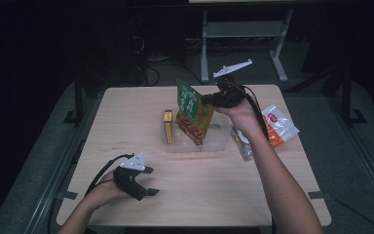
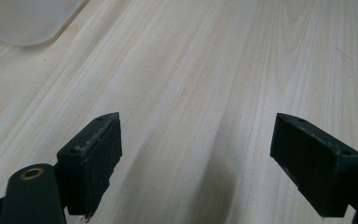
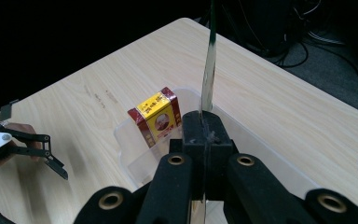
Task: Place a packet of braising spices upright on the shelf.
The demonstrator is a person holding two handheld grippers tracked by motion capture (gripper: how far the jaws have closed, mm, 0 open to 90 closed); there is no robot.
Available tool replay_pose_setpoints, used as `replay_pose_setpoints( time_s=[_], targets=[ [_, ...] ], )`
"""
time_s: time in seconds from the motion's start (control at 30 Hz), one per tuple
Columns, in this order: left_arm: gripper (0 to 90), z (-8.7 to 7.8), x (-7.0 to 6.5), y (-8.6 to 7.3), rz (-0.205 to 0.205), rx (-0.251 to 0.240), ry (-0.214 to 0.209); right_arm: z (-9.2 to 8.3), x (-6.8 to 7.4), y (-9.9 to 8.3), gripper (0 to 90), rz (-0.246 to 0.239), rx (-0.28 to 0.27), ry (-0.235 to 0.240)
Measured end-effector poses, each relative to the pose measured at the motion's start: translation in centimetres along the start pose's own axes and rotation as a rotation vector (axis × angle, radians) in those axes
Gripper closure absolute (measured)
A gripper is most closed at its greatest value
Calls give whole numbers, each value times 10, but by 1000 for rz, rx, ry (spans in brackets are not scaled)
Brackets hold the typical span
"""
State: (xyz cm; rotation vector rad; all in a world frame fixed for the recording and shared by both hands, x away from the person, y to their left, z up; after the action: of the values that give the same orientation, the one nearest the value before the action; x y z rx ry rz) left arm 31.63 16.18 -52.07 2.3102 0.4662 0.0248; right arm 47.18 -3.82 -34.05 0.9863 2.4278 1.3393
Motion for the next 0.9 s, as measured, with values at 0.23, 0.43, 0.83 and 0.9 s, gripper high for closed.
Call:
replay_pose_setpoints(
  time_s=[0.23, 0.43, 0.83, 0.9],
  targets=[
    [149, 2, -1, 0, -1, 1, 0, 2, -6, 0, 857, 18, -5, -12],
    [149, 1, 0, 0, -6, 6, 2, 3, -8, -3, 774, 19, -4, -19],
    [144, 1, 2, 1, -19, -3, 13, -7, -2, -14, 344, -29, -63, -8],
    [144, 1, 3, 2, -17, -1, 17, -11, 0, -16, 329, -29, -70, -13]
  ],
)
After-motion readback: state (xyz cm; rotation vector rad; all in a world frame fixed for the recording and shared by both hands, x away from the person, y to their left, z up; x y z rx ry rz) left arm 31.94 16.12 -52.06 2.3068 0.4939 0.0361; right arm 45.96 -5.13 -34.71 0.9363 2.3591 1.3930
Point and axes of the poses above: each handheld gripper's, and its own axes: z roughly forward along the jaws, y roughly out of its top, x roughly to its left, the point moved 10 cm from there along z, roughly forward along the jaws, and after that the axes turned 1 degree about -x, right-handed, at the moved point
